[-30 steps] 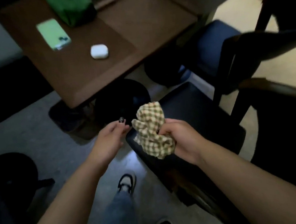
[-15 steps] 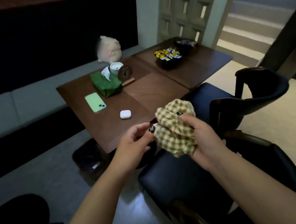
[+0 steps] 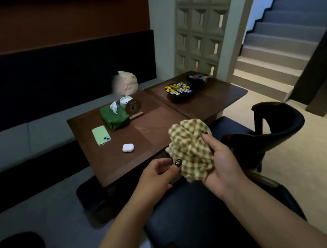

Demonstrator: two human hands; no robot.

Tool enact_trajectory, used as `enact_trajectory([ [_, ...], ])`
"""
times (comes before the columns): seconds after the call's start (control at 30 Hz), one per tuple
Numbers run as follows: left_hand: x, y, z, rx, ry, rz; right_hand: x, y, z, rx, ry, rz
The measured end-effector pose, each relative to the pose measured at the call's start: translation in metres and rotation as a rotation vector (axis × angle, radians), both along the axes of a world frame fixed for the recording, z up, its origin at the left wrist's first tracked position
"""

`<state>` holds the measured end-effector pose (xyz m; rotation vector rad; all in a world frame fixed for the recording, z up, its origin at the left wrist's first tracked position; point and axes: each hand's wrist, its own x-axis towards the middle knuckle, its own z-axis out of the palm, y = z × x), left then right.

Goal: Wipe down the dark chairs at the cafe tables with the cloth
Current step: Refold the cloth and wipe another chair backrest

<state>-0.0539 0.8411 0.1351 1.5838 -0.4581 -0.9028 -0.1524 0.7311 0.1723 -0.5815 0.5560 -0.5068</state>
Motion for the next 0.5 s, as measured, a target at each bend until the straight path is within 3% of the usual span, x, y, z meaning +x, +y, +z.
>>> enact_trajectory([
  [0.1,-0.045,-0.023,0.008,-0.063,0.027,0.098,-0.037,-0.033,0.005,-0.062,0.045,0.054],
  [0.3,-0.095,-0.042,0.032,-0.173,-0.146,0.365,-0.096,-0.083,0.025,-0.276,0.082,-0.025],
  [0.5,-0.095,-0.039,0.066,-0.241,-0.372,0.404,-0.121,-0.099,0.040,-0.514,0.081,0.178],
])
